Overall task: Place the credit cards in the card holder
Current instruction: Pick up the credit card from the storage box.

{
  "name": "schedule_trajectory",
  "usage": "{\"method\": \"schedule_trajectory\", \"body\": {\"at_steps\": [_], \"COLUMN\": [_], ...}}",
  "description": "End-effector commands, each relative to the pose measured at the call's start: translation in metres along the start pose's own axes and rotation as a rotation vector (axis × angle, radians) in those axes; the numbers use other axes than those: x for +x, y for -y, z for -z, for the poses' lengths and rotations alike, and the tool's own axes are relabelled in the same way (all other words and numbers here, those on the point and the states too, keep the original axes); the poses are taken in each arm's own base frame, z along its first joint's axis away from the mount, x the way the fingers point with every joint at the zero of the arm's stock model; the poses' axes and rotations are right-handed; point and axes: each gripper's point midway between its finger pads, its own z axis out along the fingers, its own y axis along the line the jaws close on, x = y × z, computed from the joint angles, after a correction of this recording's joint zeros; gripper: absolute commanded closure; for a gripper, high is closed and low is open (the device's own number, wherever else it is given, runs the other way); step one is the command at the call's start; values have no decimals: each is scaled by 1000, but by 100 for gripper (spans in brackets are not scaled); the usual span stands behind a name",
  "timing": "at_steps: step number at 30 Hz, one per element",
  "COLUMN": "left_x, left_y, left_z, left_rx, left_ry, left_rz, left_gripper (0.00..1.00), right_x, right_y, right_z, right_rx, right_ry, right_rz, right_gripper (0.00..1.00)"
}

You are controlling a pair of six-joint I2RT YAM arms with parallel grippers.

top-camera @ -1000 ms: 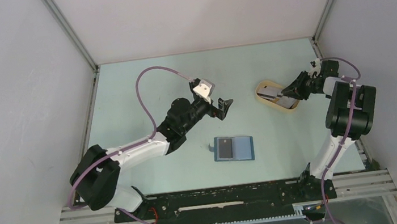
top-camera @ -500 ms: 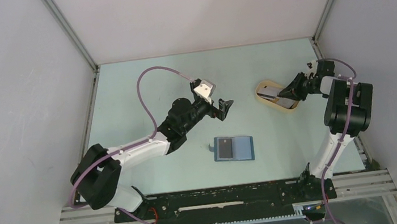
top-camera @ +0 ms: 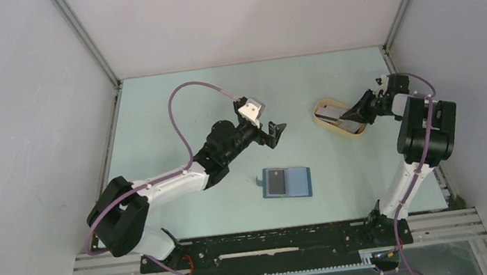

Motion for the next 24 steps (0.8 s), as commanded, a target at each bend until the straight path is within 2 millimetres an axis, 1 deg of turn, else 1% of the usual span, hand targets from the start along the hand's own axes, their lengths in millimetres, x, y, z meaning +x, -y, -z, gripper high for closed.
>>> {"method": "schedule_trajectory", "body": {"at_steps": [1,6,10,16,24], "left_x": [-7,-5,-6,-7,-7], "left_y": [2,2,2,2,1], "left_z": [-2,-2,-1,-1,0], "left_rx": [17,18,17,15,13], "left_ry": [23,17,19,20,20], "left_rz": [-27,-28,-29,-33,-36], "left_gripper": [0,0,0,0,0], "right_x": [-12,-16,-22,-28,-26], "right_y": [-10,-16,-20,-21,-29], "right_z": [2,11,21,37,51], "right_rx": [-26,-65,-78,-82,-76], "right_ry": [24,36,62,89,99], "right_rz": [15,10,14,30,112], "right_gripper": [87,96,100,100,100]}}
